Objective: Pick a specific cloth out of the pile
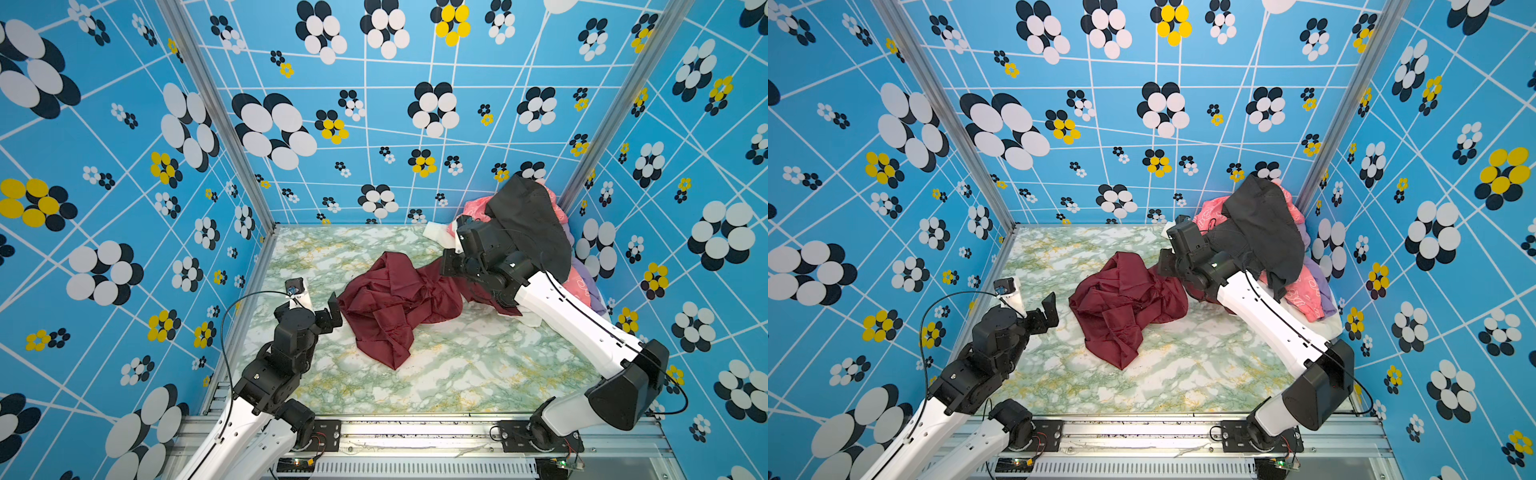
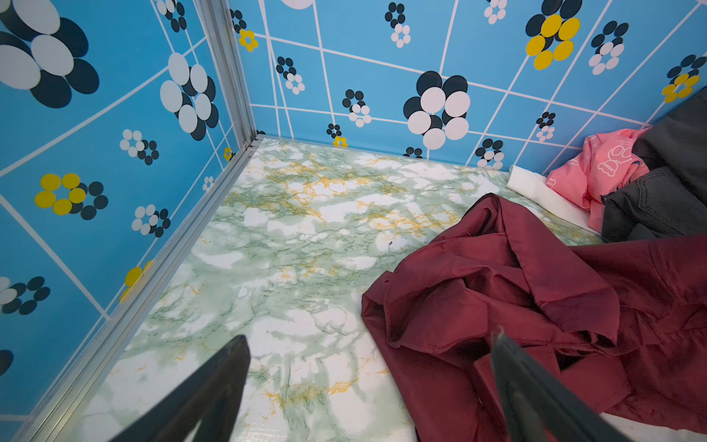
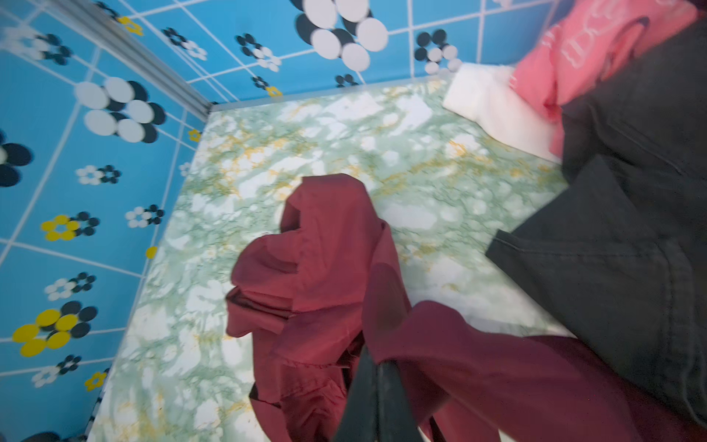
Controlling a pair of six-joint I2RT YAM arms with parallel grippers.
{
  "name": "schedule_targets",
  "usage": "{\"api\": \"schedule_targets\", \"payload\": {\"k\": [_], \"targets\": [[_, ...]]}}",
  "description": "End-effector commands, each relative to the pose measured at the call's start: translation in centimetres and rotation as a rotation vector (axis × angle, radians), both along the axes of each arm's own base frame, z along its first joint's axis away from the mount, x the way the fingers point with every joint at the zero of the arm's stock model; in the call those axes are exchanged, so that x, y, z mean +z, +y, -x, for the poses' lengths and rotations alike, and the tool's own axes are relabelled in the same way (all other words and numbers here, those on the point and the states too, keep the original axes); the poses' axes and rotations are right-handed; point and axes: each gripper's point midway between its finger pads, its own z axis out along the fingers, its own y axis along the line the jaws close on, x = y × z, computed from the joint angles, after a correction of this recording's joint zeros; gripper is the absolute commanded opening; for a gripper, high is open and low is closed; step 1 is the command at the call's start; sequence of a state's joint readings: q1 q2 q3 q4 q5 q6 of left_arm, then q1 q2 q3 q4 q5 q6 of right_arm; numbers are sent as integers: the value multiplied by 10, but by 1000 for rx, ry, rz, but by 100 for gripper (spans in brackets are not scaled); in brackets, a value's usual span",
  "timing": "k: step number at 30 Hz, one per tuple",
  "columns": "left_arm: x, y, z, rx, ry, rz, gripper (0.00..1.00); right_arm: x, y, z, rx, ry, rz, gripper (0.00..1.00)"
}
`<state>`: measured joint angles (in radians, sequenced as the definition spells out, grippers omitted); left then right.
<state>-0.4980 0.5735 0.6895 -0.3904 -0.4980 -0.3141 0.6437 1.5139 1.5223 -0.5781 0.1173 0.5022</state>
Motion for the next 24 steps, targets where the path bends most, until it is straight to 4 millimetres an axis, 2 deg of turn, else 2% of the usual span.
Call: {"api": "schedule_targets", "payload": {"k": [1, 3, 5, 8, 12, 15, 17, 20, 24], "targets": [[6, 4, 4, 12, -12, -10, 99, 52, 41, -2, 139, -131, -119, 0], [7, 6, 6, 14, -15, -11, 99, 69, 61, -1, 199, -156, -180, 0], [8, 7, 7, 17, -20, -9, 99, 72, 81, 0, 258, -140, -233, 0], [9, 10, 10, 24, -22, -12, 99, 66, 117, 5, 354, -97, -299, 0], [13, 14, 13, 34, -32, -14, 99, 44, 168, 15, 485, 5, -394, 0], [15, 15, 15, 36, -40, -11, 99, 12, 198, 18, 538, 112, -431, 0], [15, 16, 16, 36, -39, -12, 99, -14, 207, 17, 539, 182, -424, 0], [15, 17, 17, 39, -35, -20, 99, -59, 206, 17, 515, 273, -357, 0], [13, 17, 15, 42, -33, -28, 99, -120, 197, 27, 493, 390, -247, 0]]}}
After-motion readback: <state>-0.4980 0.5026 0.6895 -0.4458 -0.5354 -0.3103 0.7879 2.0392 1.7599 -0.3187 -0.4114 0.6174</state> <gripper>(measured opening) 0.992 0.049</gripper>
